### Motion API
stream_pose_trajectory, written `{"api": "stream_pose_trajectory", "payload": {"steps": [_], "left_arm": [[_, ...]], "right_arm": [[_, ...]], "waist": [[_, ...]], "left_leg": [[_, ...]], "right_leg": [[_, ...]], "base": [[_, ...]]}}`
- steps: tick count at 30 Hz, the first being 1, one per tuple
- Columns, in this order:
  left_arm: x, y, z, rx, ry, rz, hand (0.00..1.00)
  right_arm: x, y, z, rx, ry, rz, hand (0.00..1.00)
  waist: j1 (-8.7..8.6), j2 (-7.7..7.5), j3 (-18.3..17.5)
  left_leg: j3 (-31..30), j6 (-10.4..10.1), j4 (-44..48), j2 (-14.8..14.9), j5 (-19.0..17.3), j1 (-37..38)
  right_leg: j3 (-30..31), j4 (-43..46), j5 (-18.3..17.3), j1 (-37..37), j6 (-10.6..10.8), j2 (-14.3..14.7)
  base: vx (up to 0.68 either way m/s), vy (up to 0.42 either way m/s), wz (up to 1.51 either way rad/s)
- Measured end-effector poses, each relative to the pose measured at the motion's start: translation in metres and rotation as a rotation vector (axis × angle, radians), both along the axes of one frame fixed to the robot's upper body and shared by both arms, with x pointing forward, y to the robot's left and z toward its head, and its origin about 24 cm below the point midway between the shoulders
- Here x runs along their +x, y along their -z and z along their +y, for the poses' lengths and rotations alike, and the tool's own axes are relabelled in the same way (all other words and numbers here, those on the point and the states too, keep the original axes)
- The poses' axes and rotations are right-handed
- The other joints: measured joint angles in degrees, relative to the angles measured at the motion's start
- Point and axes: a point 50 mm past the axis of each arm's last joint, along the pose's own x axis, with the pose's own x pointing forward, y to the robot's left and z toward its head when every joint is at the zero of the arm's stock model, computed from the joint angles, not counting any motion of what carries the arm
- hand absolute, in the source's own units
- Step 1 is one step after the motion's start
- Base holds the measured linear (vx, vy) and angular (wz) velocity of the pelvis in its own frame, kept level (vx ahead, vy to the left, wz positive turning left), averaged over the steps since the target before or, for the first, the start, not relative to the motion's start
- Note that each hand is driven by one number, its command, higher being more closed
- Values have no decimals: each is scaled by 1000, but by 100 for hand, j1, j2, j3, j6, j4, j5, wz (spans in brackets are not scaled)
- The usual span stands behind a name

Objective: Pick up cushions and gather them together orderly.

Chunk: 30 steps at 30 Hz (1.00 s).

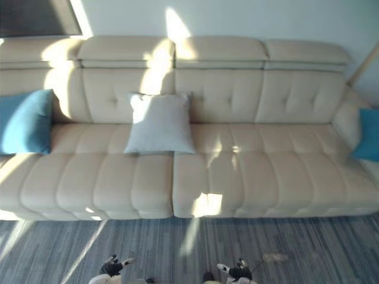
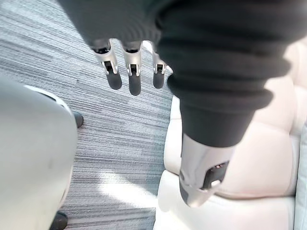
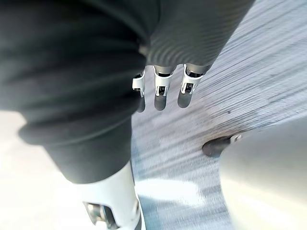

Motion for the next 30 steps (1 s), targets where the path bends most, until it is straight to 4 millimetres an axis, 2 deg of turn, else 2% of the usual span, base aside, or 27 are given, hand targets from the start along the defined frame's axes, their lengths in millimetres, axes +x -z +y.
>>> {"api": "stream_pose_trajectory", "payload": {"steps": [1,2,3,6,7,8,11,13,14,15,16,17,18,19,22,23,24,25,26,28,30], "left_arm": [[5,-2,1,5,3,-12,0],[7,-2,2,9,10,-16,0],[10,-3,1,12,17,-21,0],[14,-4,3,26,53,-21,0],[15,-4,3,24,58,-20,0],[20,-5,0,19,69,-28,0],[34,-8,-14,-6,110,-58,0],[34,-7,-22,-23,152,-55,0],[32,-5,-25,-29,167,-44,0],[30,-5,-27,-33,167,-41,0],[26,-3,-29,-43,161,-31,0],[29,-5,-28,-35,158,-51,0],[30,-6,-27,-32,157,-59,0],[31,-7,-26,-28,154,-69,0],[34,-10,-25,-28,136,-101,0],[35,-11,-25,-32,125,-110,0],[37,-12,-25,-37,98,-123,0],[37,-12,-25,-39,90,-124,0],[32,-10,-25,-43,83,-111,0],[26,-9,-16,-21,78,-92,0],[27,-10,-9,0,82,-91,0]], "right_arm": [[7,-2,3,2,-18,-17,0],[10,-2,4,0,-34,-20,0],[13,-3,5,1,-44,-21,0],[18,-2,7,7,-56,-17,0],[18,-3,6,3,-56,-16,0],[20,-4,2,-5,-56,-21,0],[26,-8,-10,-39,-59,-38,0],[25,-8,-12,-41,-53,-36,0],[24,-7,-12,-40,-51,-31,0],[23,-7,-12,-40,-51,-28,0],[22,-6,-11,-40,-53,-25,0],[23,-6,-12,-41,-55,-23,0],[23,-6,-12,-42,-56,-17,0],[23,-5,-14,-46,-57,-4,0],[21,-5,-11,-40,-41,-7,0],[20,-5,-11,-41,-40,-7,0],[17,-4,-9,-40,-36,-1,0],[16,-4,-10,-44,-35,-3,0],[16,-5,-11,-48,-34,-9,0],[16,-4,-1,-28,-31,-22,0],[14,-3,8,-7,-29,-27,0]], "waist": [[-6,-43,64],[-12,-35,104],[-19,-17,128],[-38,-52,156],[-40,-30,173],[-80,27,205],[-118,313,336],[-147,354,328],[-170,355,331],[-171,355,331],[-128,372,338],[-54,399,357],[-2,398,365],[57,350,416],[115,439,470],[167,450,476],[290,465,477],[345,478,472],[365,534,405],[345,351,280],[422,95,218]], "left_leg": [[412,-12,74,112,-88,-2],[661,-32,67,199,-111,-8],[930,-42,54,292,-101,-1],[1762,-121,78,602,-47,258],[1821,-124,53,620,-46,360],[1886,-243,-85,644,36,525],[2025,-410,-139,715,141,765],[1929,-398,764,1013,152,560],[1752,-262,1745,1350,181,302],[1617,-120,2162,1454,126,180],[1283,19,2803,1485,-121,-30],[660,6,3230,1219,-435,-364],[289,-17,3300,1005,-558,-552],[-174,-64,3210,634,-676,-780],[-1423,14,2132,-148,-690,-1452],[-1759,23,1833,-283,-645,-1603],[-2461,-37,1288,-434,-494,-1708],[-2643,-106,1184,-428,-291,-1720],[-2673,40,1222,-418,-48,-1622],[-2340,198,1324,-422,-100,-1543],[-1769,326,1315,-478,-324,-1276]], "right_leg": [[76,-41,73,-210,-127,72],[-242,-25,30,-329,-285,32],[-829,86,10,-435,-483,-62],[-3913,946,-220,-681,-963,-483],[-4461,1017,-265,-601,-916,-519],[-4747,1089,-288,-580,-935,-462],[-4368,1144,-490,-641,-933,-231],[-4180,1079,-586,-535,-967,-135],[-4071,890,-616,-312,-992,-36],[-3947,816,-669,-221,-992,31],[-3693,743,-736,-84,-1056,141],[-3407,700,-756,16,-1073,222],[-3250,693,-768,46,-1074,237],[-3004,680,-770,109,-1070,250],[-2358,688,-865,281,-909,258],[-2181,704,-878,282,-888,260],[-1901,706,-916,274,-811,301],[-1792,718,-939,299,-748,329],[-1561,707,-973,345,-659,393],[-1220,833,-1074,338,-449,325],[-1158,1645,-1340,36,-156,-43]], "base": [[-75,-12,-160],[-71,-24,-156],[-16,-27,-142],[121,-93,-153],[184,-205,-136],[165,-180,-102],[126,-120,-81],[140,-143,-54],[116,-118,-35],[107,-92,-57],[107,-33,-83],[116,-8,-103],[130,51,-117],[110,65,-117],[155,121,-126],[185,209,-151],[148,183,-141],[224,227,-154],[338,250,-130],[321,207,-108],[324,161,-106]]}}
